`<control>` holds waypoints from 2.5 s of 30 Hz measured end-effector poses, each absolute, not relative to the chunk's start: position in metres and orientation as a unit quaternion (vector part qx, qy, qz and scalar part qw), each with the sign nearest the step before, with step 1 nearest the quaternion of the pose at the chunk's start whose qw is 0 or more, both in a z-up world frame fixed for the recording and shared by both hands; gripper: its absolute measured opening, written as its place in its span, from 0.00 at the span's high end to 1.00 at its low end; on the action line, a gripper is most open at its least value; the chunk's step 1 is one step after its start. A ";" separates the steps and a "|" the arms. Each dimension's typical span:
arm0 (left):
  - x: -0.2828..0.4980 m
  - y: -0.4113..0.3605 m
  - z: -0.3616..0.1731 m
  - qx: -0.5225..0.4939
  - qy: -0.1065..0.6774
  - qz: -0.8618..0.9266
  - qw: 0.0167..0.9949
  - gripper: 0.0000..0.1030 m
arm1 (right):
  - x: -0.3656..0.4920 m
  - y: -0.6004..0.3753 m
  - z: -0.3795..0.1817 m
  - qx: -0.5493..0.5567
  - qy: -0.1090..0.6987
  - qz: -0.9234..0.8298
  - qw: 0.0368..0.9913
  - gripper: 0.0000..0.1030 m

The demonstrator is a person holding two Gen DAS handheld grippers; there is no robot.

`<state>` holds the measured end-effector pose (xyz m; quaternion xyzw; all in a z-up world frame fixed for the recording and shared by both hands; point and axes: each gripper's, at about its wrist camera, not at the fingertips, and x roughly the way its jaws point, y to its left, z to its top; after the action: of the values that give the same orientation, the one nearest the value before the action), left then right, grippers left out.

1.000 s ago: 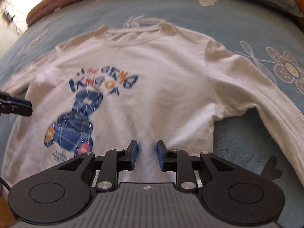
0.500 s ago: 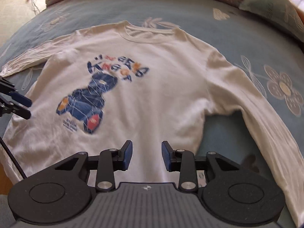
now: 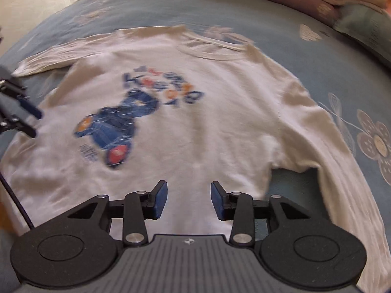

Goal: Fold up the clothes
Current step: 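Hold both open grippers above the flattened shirt front, then move both open grippers across the shirt front toward the sleeve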

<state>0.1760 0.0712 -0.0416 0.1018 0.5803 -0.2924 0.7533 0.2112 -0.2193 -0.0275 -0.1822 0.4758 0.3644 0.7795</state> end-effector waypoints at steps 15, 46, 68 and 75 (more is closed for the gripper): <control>0.173 0.110 -0.027 0.003 0.608 -0.215 0.764 0.49 | 0.133 -0.215 -0.037 -0.192 0.540 0.392 0.720 0.29; 0.300 0.138 -0.052 -0.130 0.512 -0.129 0.839 0.56 | 0.209 -0.155 -0.040 -0.155 0.499 0.340 0.782 0.29; 0.272 0.140 -0.048 -0.061 0.545 -0.130 0.826 0.55 | 0.201 -0.150 -0.076 -0.173 0.532 0.309 0.769 0.00; 0.288 0.093 -0.044 0.011 0.517 -0.215 0.829 0.48 | 0.194 -0.152 -0.077 -0.159 0.511 0.293 0.792 0.00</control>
<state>0.2879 0.0931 -0.0436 0.0112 0.5165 -0.2154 0.8287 0.1940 -0.1524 -0.0765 -0.1595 0.5106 0.2929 0.7925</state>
